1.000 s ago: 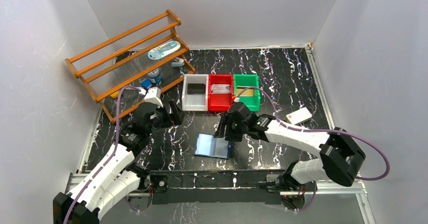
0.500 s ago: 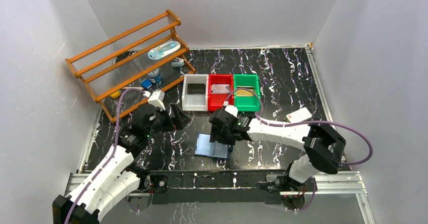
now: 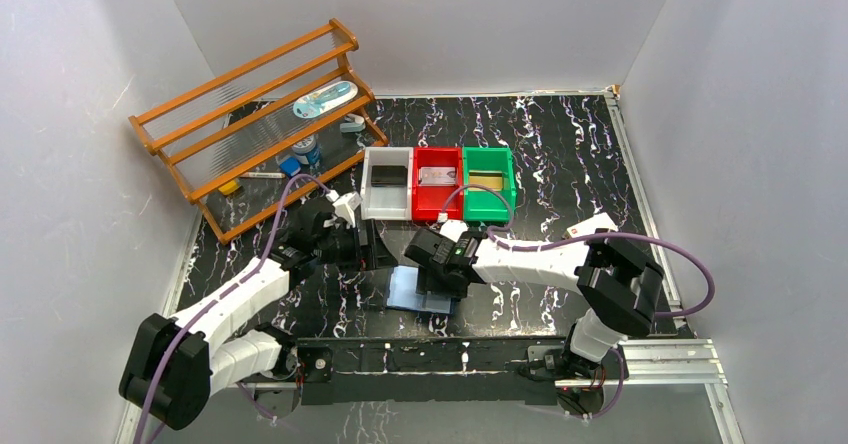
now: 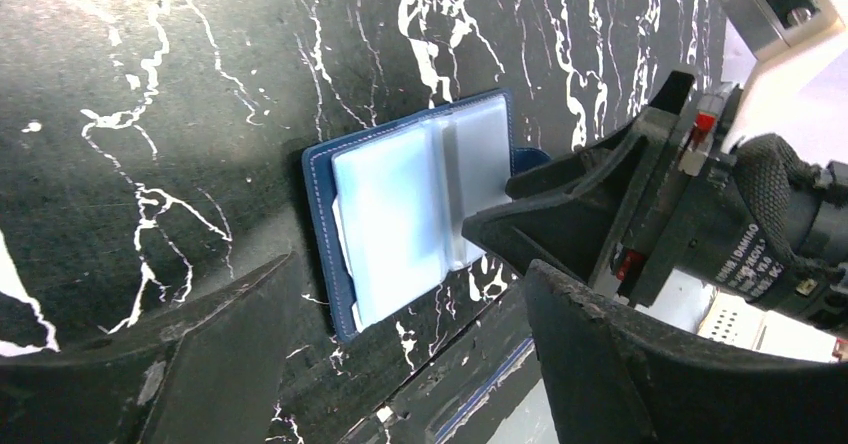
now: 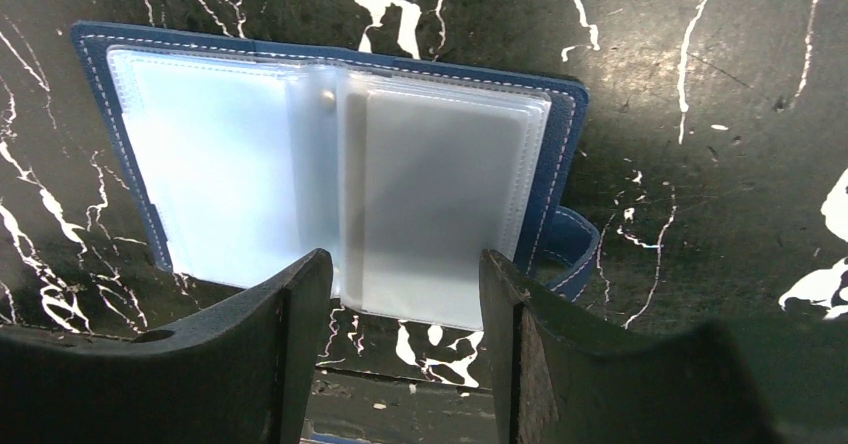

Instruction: Take the credit cards out of the card holder

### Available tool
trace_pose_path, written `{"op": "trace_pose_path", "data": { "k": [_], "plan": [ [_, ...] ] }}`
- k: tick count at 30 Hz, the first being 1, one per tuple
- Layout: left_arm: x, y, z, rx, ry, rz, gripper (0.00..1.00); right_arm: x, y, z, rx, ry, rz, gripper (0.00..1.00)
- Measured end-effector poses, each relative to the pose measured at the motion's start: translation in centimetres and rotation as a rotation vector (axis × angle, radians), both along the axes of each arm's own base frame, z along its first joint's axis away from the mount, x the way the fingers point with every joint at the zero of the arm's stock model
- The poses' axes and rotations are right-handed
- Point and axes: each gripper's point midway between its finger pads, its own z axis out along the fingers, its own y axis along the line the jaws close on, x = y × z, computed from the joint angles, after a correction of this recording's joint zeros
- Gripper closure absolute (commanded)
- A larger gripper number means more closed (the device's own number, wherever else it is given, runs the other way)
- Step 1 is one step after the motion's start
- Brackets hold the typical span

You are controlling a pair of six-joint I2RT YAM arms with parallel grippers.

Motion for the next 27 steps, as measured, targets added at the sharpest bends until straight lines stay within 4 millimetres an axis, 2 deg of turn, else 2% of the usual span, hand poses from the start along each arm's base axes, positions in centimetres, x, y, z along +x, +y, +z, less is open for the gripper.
{"op": "trace_pose_path", "data": {
  "k": [5,17,27],
  "plan": [
    [-0.6,-0.6,0.0,-0.017,0.004,-0.031,0.29,0.1,-0.4,-0.1,-0.016,-0.004,-0.009,0.37],
    [-3.3,-1.6,-3.1,0.057,0.103,-0.118,0.34,0.1,-0.4,-0.1,-0.015,-0.002,-0.021,0.38],
    [-4.7,-1.4,-5.6,0.159,0.158,-0.153,0.52,0.1,-0.4,-0.1,-0.014,-0.003,-0.023,0.38]
  ]
}}
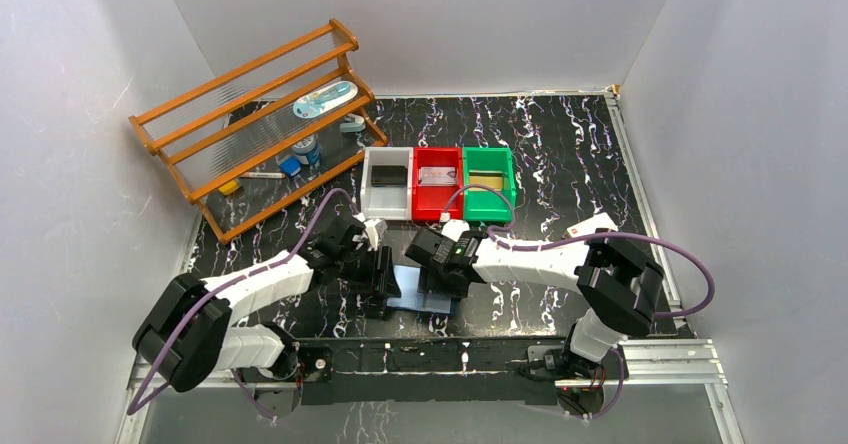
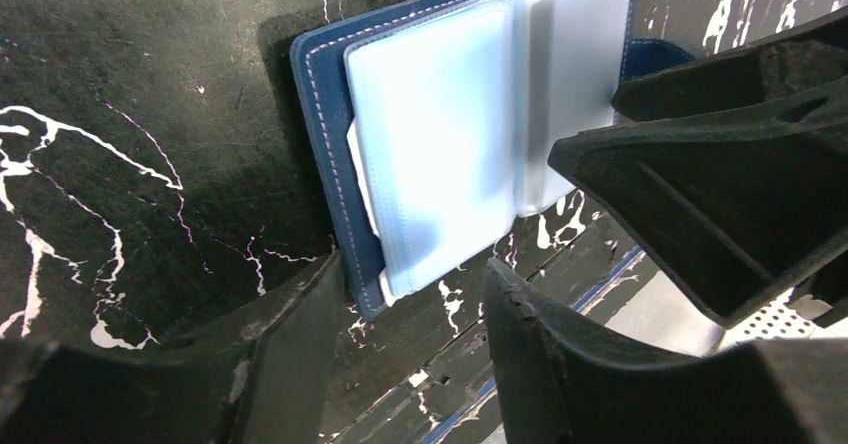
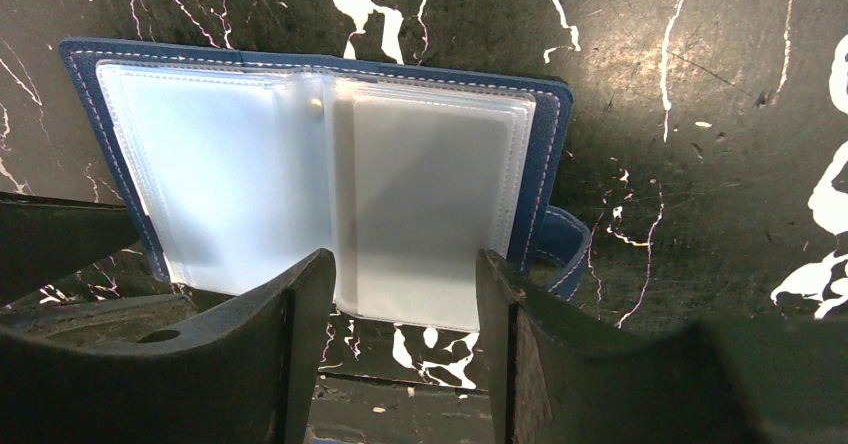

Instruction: Take the credit cards out of the card holder

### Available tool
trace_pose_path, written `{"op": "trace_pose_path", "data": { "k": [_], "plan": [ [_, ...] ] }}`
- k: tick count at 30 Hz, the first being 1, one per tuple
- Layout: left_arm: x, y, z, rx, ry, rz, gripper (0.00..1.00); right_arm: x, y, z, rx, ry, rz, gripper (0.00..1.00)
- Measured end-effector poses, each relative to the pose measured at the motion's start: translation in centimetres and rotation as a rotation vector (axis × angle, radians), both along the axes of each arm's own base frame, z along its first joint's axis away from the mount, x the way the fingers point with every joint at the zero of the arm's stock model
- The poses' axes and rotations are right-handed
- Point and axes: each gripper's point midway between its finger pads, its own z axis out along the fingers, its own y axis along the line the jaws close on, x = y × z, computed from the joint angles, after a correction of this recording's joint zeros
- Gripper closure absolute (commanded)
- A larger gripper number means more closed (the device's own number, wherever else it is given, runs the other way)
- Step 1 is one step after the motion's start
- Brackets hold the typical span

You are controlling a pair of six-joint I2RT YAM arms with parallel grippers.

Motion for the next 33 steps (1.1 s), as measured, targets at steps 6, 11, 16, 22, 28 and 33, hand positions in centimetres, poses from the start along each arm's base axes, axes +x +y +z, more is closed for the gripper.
{"op": "trace_pose_path", "data": {
  "k": [6,11,16,22,28,33],
  "plan": [
    [0.04,0.18,-0.45,0.024,0.000,0.004,0.58,0.00,0.02,-0.03,0.000,0.000,0.000,0.38],
    [0.11,0.23,-0.78,0.034,0.009,0.014,0.62,0.01,0.01,-0.03,0.000,0.000,0.000,0.38],
    [0.17,0.29,-0.92,0.042,0.011,0.026,0.63,0.08,-0.05,-0.01,-0.003,-0.004,-0.002,0.37],
    [0.34,0.37,-0.89,0.047,0.004,0.035,0.63,0.08,-0.03,0.02,-0.001,-0.004,-0.003,0.37],
    [0.40,0.41,-0.92,0.050,0.002,0.039,0.65,0.07,-0.03,0.02,0.000,-0.003,-0.007,0.37],
    [0.40,0.40,-0.92,0.050,0.002,0.039,0.69,0.01,-0.47,-0.08,-0.018,-0.002,-0.011,0.37]
  ]
}}
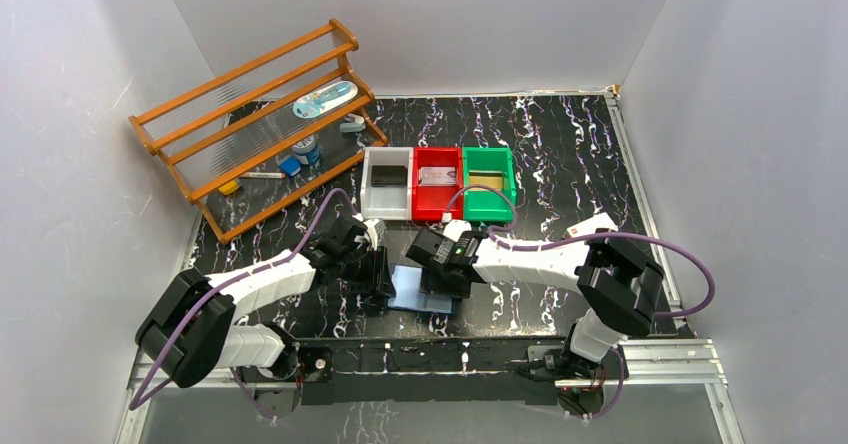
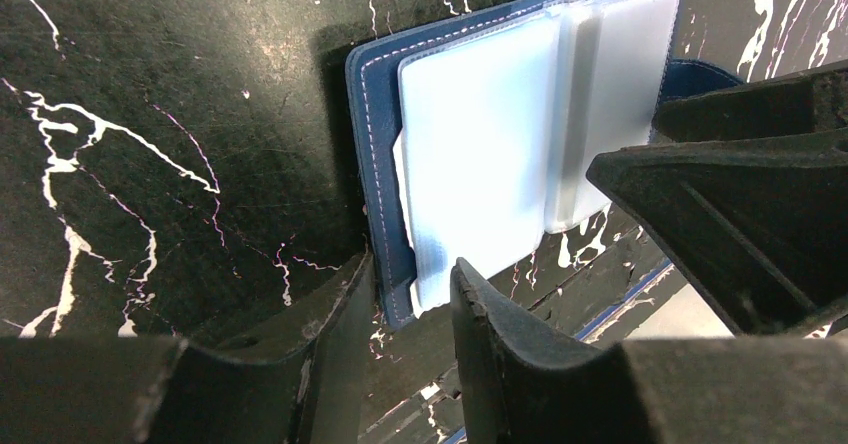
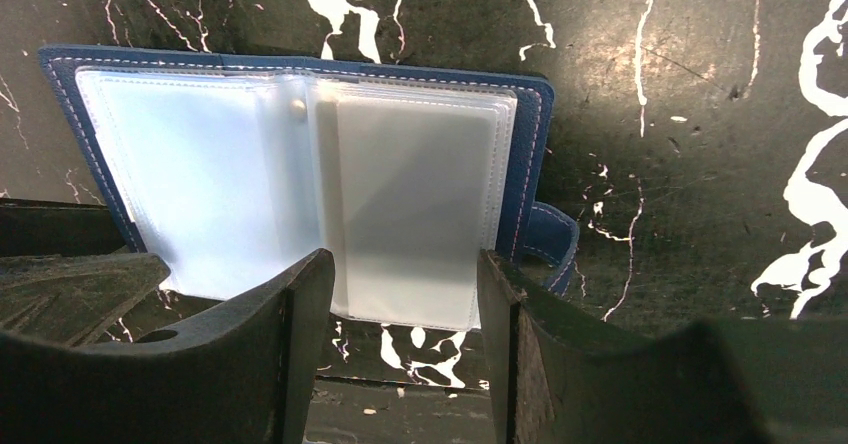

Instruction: Take the credit cards out of the card holder

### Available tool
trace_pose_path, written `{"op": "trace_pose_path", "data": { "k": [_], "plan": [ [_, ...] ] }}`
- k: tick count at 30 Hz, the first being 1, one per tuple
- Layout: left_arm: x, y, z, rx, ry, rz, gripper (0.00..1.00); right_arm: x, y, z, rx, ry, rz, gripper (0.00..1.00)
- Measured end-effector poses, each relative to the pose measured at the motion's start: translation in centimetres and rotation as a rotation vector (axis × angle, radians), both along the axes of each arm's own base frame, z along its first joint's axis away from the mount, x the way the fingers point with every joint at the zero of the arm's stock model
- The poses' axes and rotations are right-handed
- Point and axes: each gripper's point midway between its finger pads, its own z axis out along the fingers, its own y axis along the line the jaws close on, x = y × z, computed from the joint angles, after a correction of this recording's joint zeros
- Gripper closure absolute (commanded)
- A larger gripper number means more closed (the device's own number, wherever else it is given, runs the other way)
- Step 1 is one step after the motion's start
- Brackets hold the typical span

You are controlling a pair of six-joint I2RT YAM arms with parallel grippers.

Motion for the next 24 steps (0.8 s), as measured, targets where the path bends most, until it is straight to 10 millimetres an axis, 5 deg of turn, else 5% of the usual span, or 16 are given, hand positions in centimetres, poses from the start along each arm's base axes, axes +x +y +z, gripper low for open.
{"op": "trace_pose_path", "data": {
  "k": [17,24],
  "plan": [
    [-0.03,-0.03,0.02,-0.002,0.000,-0.002,0.75,-0.12,0.48,-0.08,0.020,0.009,0.006,0.38],
    [0.00,-0.16,0.11,-0.009,-0.003,-0.008,0.87,-0.16,0.53,-0.26,0.019,0.013,0.007,0.37]
  ]
}}
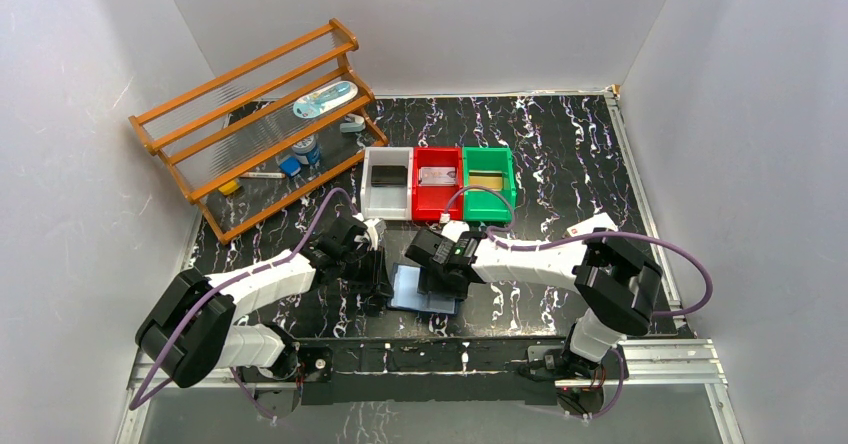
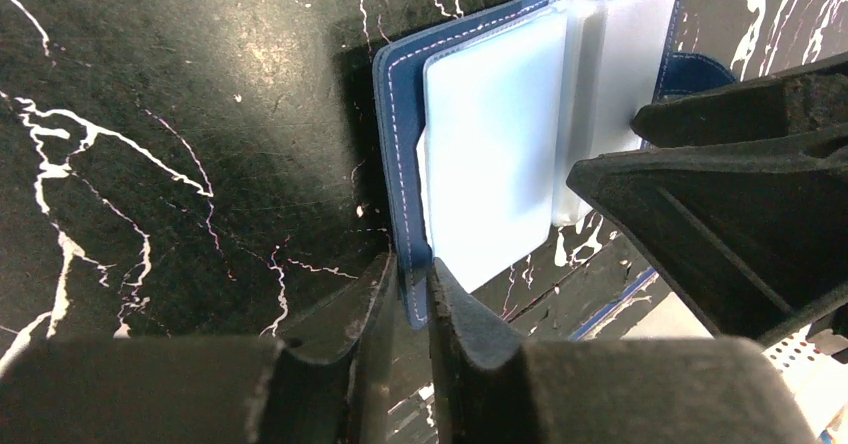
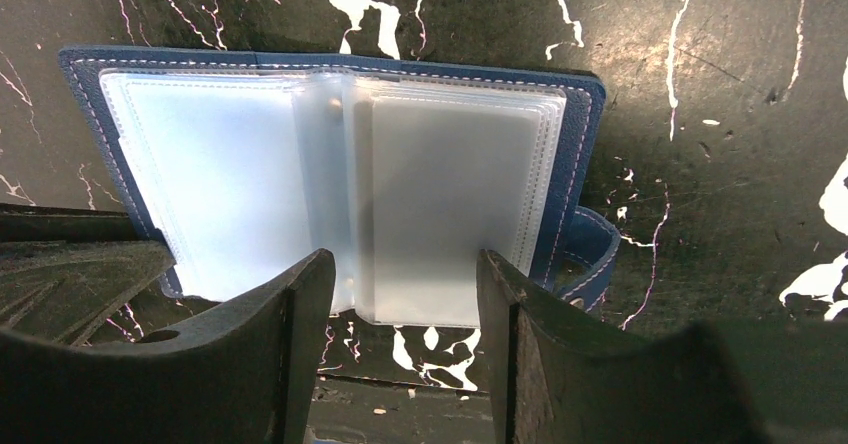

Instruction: Take the credit cards out of the card holder

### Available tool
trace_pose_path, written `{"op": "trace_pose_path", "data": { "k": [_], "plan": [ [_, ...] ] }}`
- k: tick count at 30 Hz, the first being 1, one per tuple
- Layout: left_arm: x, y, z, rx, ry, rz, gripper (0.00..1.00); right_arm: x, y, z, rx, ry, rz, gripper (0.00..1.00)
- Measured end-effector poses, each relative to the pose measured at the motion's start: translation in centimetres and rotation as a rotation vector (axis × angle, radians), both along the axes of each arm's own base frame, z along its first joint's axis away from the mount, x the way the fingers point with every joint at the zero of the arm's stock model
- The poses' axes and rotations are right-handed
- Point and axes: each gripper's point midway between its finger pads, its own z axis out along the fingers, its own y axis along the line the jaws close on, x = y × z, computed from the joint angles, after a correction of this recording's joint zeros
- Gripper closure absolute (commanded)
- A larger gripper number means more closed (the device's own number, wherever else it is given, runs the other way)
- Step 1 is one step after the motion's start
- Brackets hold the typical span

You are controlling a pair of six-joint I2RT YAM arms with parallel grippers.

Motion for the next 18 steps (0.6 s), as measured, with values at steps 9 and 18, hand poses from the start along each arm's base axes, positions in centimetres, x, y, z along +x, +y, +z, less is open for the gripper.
{"op": "trace_pose_path", "data": {
  "k": [9,18],
  "plan": [
    [0.2,-0.3,0.4,-0.019,-0.012,0.000,1.00,0.0,0.0,0.0,-0.001,0.002,0.002,0.37],
    [0.3,-0.2,1.0,-0.044,-0.037,0.031,1.00,0.1,-1.0,0.5,-0.028,-0.018,-0.009,0.33]
  ]
}}
